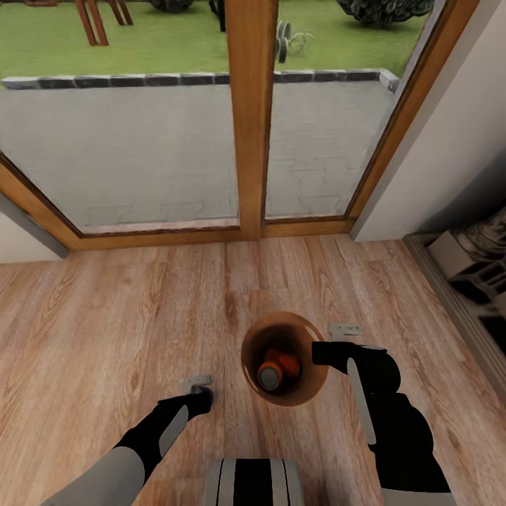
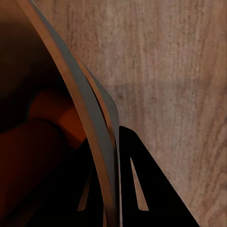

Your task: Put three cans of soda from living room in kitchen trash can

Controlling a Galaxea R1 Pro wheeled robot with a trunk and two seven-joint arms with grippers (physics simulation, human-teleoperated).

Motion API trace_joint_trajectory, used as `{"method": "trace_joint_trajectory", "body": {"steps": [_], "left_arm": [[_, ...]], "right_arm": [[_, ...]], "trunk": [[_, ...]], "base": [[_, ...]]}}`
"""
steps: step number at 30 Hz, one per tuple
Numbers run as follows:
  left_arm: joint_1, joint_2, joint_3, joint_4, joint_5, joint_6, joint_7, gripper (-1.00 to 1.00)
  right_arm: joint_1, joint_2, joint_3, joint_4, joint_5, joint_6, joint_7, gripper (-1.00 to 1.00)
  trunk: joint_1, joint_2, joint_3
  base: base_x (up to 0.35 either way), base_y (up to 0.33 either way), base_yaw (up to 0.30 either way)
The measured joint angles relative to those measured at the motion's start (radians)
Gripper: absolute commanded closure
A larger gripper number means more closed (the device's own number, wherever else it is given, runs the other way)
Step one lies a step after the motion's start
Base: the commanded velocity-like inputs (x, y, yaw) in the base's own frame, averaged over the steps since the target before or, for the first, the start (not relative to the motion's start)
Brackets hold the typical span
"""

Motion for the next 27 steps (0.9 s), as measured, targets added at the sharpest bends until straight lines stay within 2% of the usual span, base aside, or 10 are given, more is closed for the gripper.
{"method": "trace_joint_trajectory", "body": {"steps": [9,14,17,19,27], "left_arm": [[-0.001,-0.006,0.001,0.002,-0.008,-0.008,0.001,1.0],[-0.001,-0.007,-0.003,-0.044,-0.006,-0.007,-0.001,1.0],[-0.002,-0.007,-0.009,-0.159,-0.005,0.009,-0.004,1.0],[-0.001,-0.005,-0.021,-0.329,-0.002,0.11,-0.006,1.0],[0.037,0.006,-0.025,-0.65,-0.003,0.349,-0.007,1.0]], "right_arm": [[0.0,0.0,0.0,0.0,0.0,0.0,0.0,1.0],[0.0,0.0,0.0,0.0,0.001,0.0,0.0,1.0],[0.0,0.0,-0.001,0.0,0.001,0.0,0.0,1.0],[0.0,0.0,-0.001,0.0,0.001,0.0,0.0,1.0],[0.0,0.0,-0.002,0.0,0.001,0.0,0.0,1.0]], "trunk": [[0.0,0.0,0.0],[0.0,0.0,0.0],[0.0,0.0,0.0],[0.0,0.0,0.0],[0.0,0.0,0.0]], "base": [[0.0,0.0,0.0],[0.0,0.0,0.0],[0.0,0.0,0.0],[0.0,0.0,0.0],[0.0,0.0,0.0]]}}
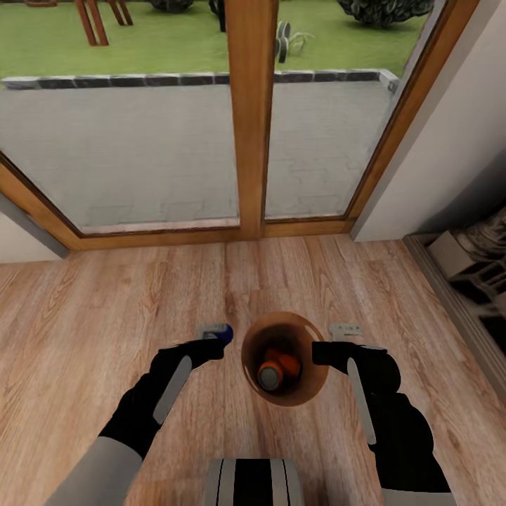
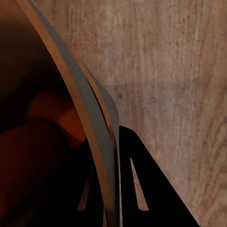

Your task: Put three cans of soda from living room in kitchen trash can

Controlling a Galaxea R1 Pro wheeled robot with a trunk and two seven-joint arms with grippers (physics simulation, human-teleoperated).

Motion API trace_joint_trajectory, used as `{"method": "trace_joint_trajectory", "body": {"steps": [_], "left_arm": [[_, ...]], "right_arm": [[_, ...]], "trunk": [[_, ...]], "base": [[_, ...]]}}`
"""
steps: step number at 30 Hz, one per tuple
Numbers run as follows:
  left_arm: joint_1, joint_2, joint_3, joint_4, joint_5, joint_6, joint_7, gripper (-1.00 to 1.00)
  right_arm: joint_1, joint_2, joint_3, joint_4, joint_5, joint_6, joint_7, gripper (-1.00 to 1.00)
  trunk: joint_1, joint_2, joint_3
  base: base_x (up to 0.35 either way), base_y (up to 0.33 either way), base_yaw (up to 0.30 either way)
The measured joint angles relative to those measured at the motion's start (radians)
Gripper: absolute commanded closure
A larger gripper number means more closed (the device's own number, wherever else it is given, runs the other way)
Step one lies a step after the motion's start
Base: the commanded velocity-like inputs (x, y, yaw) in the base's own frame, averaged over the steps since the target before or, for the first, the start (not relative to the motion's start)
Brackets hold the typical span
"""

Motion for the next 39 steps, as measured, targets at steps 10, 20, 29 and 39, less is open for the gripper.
{"method": "trace_joint_trajectory", "body": {"steps": [10,20,29,39], "left_arm": [[0.056,0.115,0.0,-0.29,0.004,0.218,0.0,1.0],[0.115,0.177,0.0,-0.399,0.03,0.246,-0.035,1.0],[0.14,0.453,0.0,-0.414,0.15,0.24,-0.579,1.0],[0.142,0.562,0.001,-0.415,0.153,0.243,-1.02,1.0]], "right_arm": [[0.0,0.0,-0.001,0.0,0.0,0.0,0.0,1.0],[0.0,0.0,-0.005,0.0,0.0,0.0,0.0,1.0],[0.0,-0.002,-0.007,0.0,0.003,0.0,0.0,1.0],[0.0,-0.01,-0.009,0.0,0.005,0.0,0.004,1.0]], "trunk": [[0.0,0.0,0.0],[0.0,0.0,0.0],[0.0,0.0,0.0],[0.0,0.0,0.0]], "base": [[0.0,0.0,0.0],[0.0,0.0,0.0],[0.0,0.0,0.0],[0.0,0.0,0.0]]}}
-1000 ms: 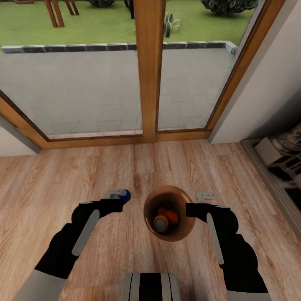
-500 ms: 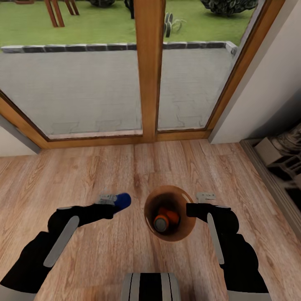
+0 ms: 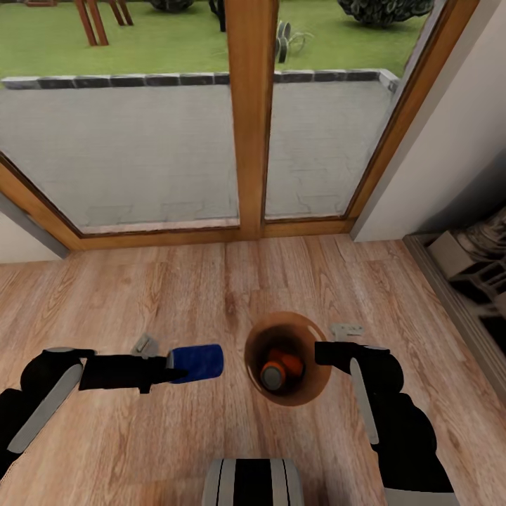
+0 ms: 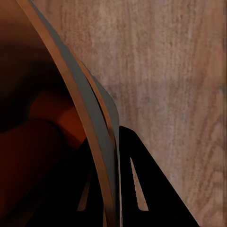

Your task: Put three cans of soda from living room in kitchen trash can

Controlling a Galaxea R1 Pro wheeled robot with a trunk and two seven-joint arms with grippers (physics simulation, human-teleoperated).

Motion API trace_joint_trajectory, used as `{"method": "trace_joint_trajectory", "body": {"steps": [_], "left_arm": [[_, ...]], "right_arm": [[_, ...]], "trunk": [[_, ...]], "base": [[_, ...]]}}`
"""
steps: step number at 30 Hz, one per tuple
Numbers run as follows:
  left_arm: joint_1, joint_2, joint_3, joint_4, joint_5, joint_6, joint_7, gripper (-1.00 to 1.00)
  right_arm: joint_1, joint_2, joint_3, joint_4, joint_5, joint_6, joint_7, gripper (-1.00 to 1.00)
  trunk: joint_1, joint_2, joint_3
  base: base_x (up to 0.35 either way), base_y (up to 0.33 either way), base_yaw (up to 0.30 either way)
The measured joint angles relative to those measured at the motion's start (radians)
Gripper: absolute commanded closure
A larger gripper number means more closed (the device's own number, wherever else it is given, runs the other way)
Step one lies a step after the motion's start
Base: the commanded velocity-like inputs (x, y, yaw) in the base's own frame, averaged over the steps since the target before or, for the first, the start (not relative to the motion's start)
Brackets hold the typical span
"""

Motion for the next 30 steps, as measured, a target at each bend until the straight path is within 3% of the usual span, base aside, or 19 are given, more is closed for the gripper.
{"method": "trace_joint_trajectory", "body": {"steps": [8,12,14,19,25,30], "left_arm": [[0.001,-0.003,-0.004,-0.001,-0.012,0.035,-0.03,1.0],[0.001,-0.004,-0.036,-0.003,-0.012,0.065,-0.029,1.0],[0.001,-0.021,-0.057,-0.008,-0.006,0.088,-0.032,1.0],[0.001,-0.09,-0.069,-0.009,-0.003,0.138,-0.035,1.0],[0.0,-0.116,-0.069,-0.009,-0.001,0.144,-0.037,1.0],[0.0,-0.167,-0.069,-0.008,0.008,0.145,-0.037,1.0]], "right_arm": [[0.0,-0.001,0.0,0.0,-0.006,0.0,0.001,1.0],[0.0,-0.001,0.0,0.0,-0.004,0.0,0.001,1.0],[0.0,-0.001,0.0,0.0,-0.006,0.0,0.001,1.0],[0.0,0.001,0.001,0.0,-0.005,0.0,-0.003,1.0],[0.0,0.002,-0.001,0.0,-0.004,0.0,-0.01,1.0],[0.0,0.007,-0.006,-0.001,-0.007,0.0,-0.028,1.0]], "trunk": [[0.0,0.0,0.0],[0.0,0.0,0.0],[0.0,0.0,0.0],[0.0,0.0,0.0],[0.0,0.0,0.0],[0.0,0.0,0.0]], "base": [[0.0,0.0,0.0],[0.0,0.0,0.0],[0.0,0.0,0.0],[0.0,0.0,0.0],[0.0,0.0,0.0],[0.0,0.0,0.0]]}}
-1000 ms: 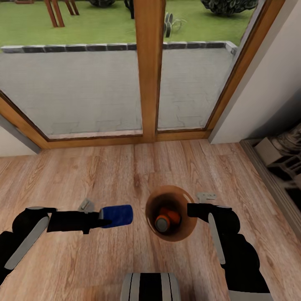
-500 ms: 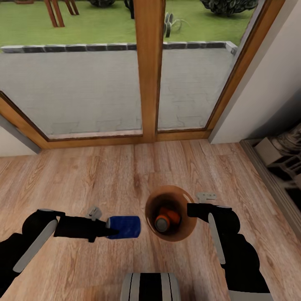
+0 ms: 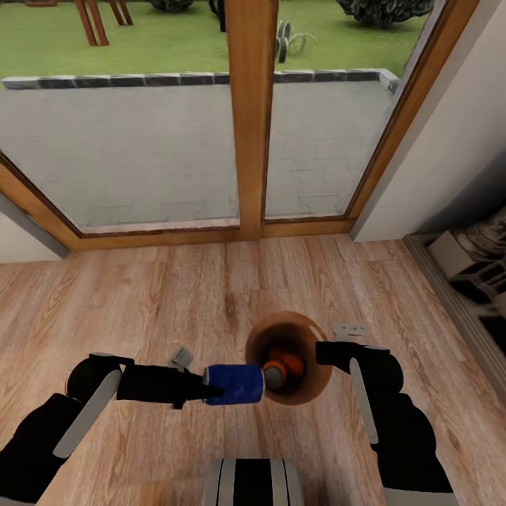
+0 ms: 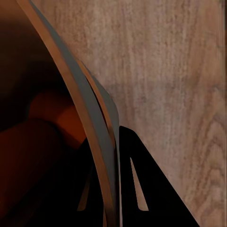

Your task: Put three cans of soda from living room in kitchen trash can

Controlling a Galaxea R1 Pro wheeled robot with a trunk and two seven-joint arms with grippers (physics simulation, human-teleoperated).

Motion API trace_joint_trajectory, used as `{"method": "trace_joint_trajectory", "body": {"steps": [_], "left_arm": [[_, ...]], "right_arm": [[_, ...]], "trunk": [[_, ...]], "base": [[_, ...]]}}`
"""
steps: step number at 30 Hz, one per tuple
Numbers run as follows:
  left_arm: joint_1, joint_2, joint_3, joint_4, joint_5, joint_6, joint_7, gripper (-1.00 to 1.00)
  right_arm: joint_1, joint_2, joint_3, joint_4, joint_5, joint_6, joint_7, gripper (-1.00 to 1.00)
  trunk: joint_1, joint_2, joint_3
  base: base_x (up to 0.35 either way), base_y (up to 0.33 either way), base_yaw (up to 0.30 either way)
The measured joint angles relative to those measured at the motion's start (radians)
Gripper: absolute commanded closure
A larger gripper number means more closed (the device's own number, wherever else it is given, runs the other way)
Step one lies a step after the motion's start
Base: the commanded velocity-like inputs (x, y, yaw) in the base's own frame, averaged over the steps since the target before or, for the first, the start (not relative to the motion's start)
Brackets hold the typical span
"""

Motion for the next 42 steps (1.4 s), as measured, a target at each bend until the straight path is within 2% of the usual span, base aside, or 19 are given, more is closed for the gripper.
{"method": "trace_joint_trajectory", "body": {"steps": [3,4,6,8,10,11,12,15,17,21,24,30,34,36,38,39,42], "left_arm": [[0.0,-0.013,0.0,0.0,0.018,0.0,0.0,1.0],[-0.001,-0.017,0.001,-0.001,0.041,0.0,0.0,1.0],[-0.001,-0.02,0.001,-0.001,0.049,0.0,0.0,1.0],[-0.001,-0.043,0.002,-0.001,0.057,0.0,0.002,1.0],[-0.001,-0.077,0.002,0.0,0.053,0.0,0.008,1.0],[0.0,-0.133,0.003,0.0,0.043,0.0,0.031,1.0],[-0.001,-0.159,0.004,-0.001,0.044,0.0,0.053,1.0],[-0.002,-0.206,0.005,-0.001,0.036,0.0,0.132,1.0],[-0.002,-0.23,0.006,-0.001,0.036,0.0,0.161,1.0],[-0.002,-0.256,0.006,-0.002,0.034,0.0,0.194,1.0],[-0.002,-0.274,0.007,-0.002,0.032,-0.001,0.263,1.0],[-0.002,-0.282,0.008,-0.005,0.032,0.0,0.31,1.0],[-0.002,-0.288,0.009,-0.006,0.031,-0.001,0.393,1.0],[-0.002,-0.305,0.008,-0.007,0.034,0.0,0.433,1.0],[-0.002,-0.338,0.008,-0.007,0.034,0.0,0.49,1.0],[-0.002,-0.361,0.008,-0.007,0.032,0.0,0.542,1.0],[-0.002,-0.382,0.008,-0.007,0.034,0.0,0.595,1.0]], "right_arm": [[0.0,0.001,0.0,0.001,0.005,0.0,-0.009,1.0],[0.0,0.0,0.0,0.001,0.005,0.0,-0.011,1.0],[0.0,0.0,0.0,0.001,0.005,0.0,-0.012,1.0],[0.0,-0.002,0.001,0.001,0.0,0.0,-0.012,1.0],[0.0,-0.003,0.001,0.001,-0.001,0.0,-0.012,1.0],[0.0,-0.003,0.001,0.001,-0.001,0.0,-0.012,1.0],[0.0,-0.004,0.001,0.001,0.0,0.0,-0.013,1.0],[0.0,-0.005,0.001,0.001,0.004,0.0,-0.012,1.0],[0.0,-0.005,0.001,0.001,0.002,0.0,-0.011,1.0],[0.0,-0.004,0.003,0.001,-0.001,0.0,-0.011,1.0],[0.0,-0.004,0.003,0.001,0.001,0.0,-0.011,1.0],[0.0,-0.004,0.003,0.001,0.0,0.0,-0.01,1.0],[0.0,-0.004,0.003,0.001,0.0,0.0,-0.01,1.0],[0.0,-0.004,0.003,0.001,0.003,0.0,-0.01,1.0],[0.0,-0.005,0.002,0.001,0.002,0.0,-0.01,1.0],[0.0,-0.005,0.002,0.001,0.002,0.0,-0.009,1.0],[0.0,-0.005,0.001,0.001,0.001,0.0,-0.007,1.0]], "trunk": [[0.0,0.0,0.0],[0.0,0.0,0.0],[0.0,0.0,0.0],[0.0,0.0,0.0],[0.0,0.0,0.0],[0.0,0.0,0.0],[0.0,0.0,0.0],[0.0,0.0,0.0],[0.0,0.0,0.0],[0.0,0.0,0.0],[0.0,0.0,0.0],[0.0,0.0,0.0],[0.0,0.0,0.0],[0.0,0.0,0.0],[0.0,0.0,0.0],[0.0,0.0,0.0],[0.0,0.0,0.0]], "base": [[0.0,0.0,0.0],[0.0,0.0,0.0],[0.0,0.0,0.0],[0.0,0.0,0.0],[0.0,0.0,0.0],[0.0,0.0,0.0],[0.0,0.0,0.0],[0.0,0.0,0.0],[0.0,0.0,0.0],[0.0,0.0,0.0],[0.0,0.0,0.0],[0.0,0.0,0.0],[0.0,0.0,0.0],[0.0,0.0,0.0],[0.0,0.0,0.0],[0.0,0.0,0.0],[0.0,0.0,0.0]]}}
